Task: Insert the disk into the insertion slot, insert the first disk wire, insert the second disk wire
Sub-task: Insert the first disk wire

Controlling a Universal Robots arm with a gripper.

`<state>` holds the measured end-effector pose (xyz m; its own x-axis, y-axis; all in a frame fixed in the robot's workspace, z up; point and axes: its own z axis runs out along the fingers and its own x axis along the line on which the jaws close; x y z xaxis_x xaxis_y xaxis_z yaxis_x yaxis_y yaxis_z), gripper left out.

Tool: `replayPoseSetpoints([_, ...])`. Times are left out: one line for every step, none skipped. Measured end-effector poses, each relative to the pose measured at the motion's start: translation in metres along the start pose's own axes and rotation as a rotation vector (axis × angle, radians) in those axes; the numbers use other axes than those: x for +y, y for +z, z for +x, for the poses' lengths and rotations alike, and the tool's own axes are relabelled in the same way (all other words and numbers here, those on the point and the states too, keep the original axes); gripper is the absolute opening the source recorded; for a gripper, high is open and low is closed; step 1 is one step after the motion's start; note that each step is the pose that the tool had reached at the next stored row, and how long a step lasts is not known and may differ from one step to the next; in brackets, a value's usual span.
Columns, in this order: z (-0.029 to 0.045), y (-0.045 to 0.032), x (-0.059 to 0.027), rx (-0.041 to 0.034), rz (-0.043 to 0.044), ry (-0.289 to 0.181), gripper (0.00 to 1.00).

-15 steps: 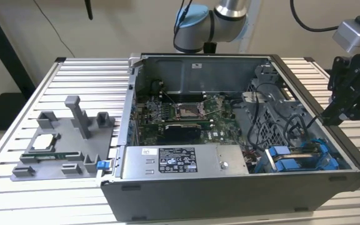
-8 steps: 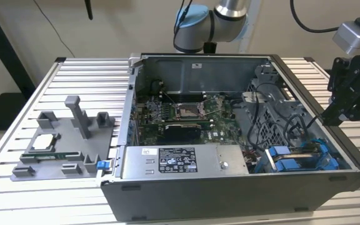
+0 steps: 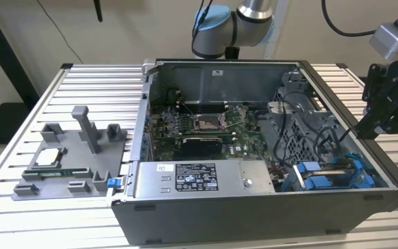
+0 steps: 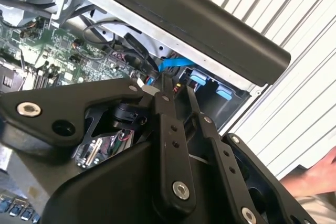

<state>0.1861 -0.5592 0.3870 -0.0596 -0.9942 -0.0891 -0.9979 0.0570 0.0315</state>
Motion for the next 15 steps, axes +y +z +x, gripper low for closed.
replayPoseSetpoints([0.0000, 0.0001, -0.0004, 0.0002, -0.0030, 0.000, 1.00])
replayPoseSetpoints([0.0000, 0.0002, -0.0010, 0.0004, -0.0062, 0.001, 1.00])
replayPoseSetpoints([0.0000, 0.0004, -0.0015, 0.0005, -0.0087, 0.001, 1.00])
replayPoseSetpoints([-0.0001, 0.0007, -0.0020, 0.0004, -0.0110, 0.001, 1.00])
replayPoseSetpoints([-0.0001, 0.0009, -0.0022, 0.0007, -0.0129, 0.001, 1.00])
replayPoseSetpoints([0.0000, 0.0012, -0.0024, 0.0008, -0.0143, 0.001, 1.00])
replayPoseSetpoints([0.0001, 0.0017, -0.0024, 0.0006, -0.0156, 0.002, 1.00])
replayPoseSetpoints([0.0001, 0.0020, -0.0024, 0.0000, -0.0166, 0.002, 1.00])
replayPoseSetpoints([0.0002, 0.0025, -0.0025, -0.0014, -0.0180, 0.002, 1.00])
replayPoseSetpoints([0.0002, 0.0031, -0.0025, -0.0042, -0.0195, 0.002, 1.00])
replayPoseSetpoints([0.0002, 0.0035, -0.0025, -0.0074, -0.0209, 0.002, 1.00])
replayPoseSetpoints([0.0002, 0.0038, -0.0025, -0.0116, -0.0220, 0.002, 1.00])
replayPoseSetpoints([0.0003, 0.0041, -0.0025, -0.0176, -0.0230, 0.001, 1.00])
replayPoseSetpoints([0.0003, 0.0043, -0.0026, -0.0247, -0.0236, 0.001, 1.00])
replayPoseSetpoints([0.0003, 0.0045, -0.0026, -0.0316, -0.0242, 0.001, 1.00])
